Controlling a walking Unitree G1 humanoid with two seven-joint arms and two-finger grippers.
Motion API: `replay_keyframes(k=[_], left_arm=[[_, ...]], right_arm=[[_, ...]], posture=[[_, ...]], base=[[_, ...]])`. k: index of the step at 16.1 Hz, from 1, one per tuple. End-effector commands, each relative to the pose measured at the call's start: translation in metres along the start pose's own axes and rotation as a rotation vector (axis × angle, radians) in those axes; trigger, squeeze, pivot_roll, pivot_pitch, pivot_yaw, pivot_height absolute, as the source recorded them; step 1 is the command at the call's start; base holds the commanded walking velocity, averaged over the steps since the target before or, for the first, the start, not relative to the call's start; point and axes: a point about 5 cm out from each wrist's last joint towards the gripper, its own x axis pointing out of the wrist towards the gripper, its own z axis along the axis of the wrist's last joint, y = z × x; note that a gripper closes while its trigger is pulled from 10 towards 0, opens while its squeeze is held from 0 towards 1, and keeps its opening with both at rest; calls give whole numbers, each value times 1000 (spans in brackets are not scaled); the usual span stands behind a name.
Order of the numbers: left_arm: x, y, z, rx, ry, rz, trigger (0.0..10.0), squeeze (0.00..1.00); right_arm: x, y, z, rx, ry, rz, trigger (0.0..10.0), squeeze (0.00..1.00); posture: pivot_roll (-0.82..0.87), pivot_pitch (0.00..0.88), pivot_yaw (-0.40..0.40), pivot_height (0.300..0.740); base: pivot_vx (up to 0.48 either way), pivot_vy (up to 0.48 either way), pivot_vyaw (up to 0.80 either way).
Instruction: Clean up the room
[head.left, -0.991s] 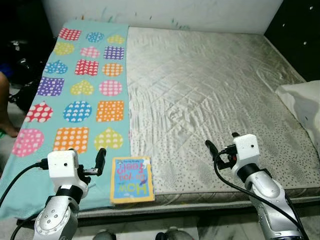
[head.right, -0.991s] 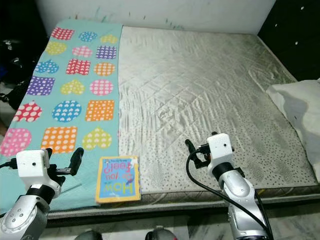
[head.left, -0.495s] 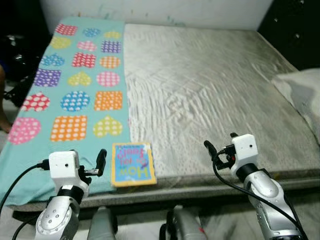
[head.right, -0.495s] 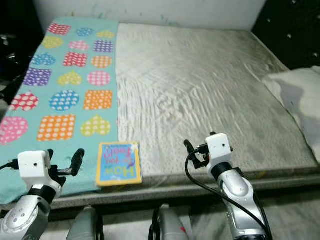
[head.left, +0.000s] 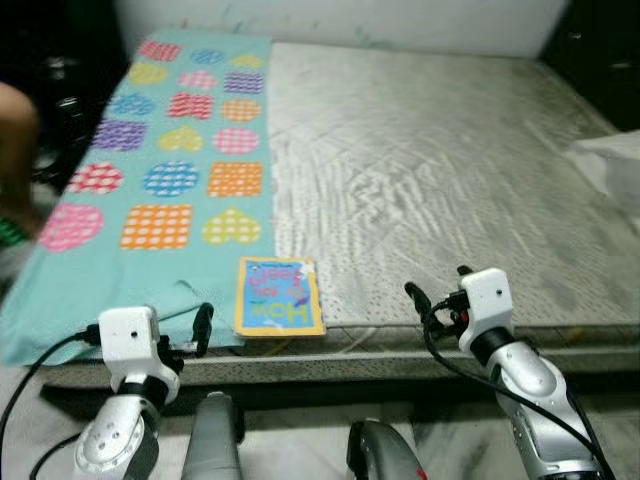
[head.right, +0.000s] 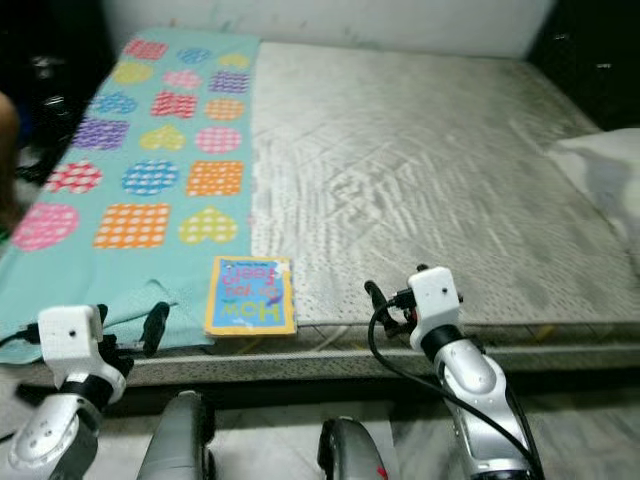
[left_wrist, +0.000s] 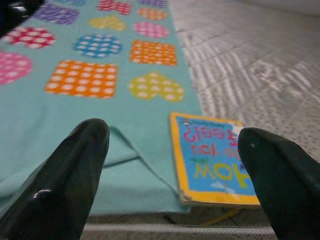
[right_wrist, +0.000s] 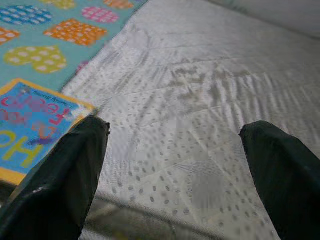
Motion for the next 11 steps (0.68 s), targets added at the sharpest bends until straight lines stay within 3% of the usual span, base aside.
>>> replay_keyframes(k=[1,11], left_arm=[[-1,-1,0,3,4,2,10000,0],[1,0,0,9,5,5,10000,0]], right_arm=[[-3,-4,-1,-6,6,-6,10000,0],[-1,0,-3,-6,11,7,10000,0]], posture=[[-44,156,-99,587],[-42,165,-100,587]], base=[[0,0,0],[0,0,0]])
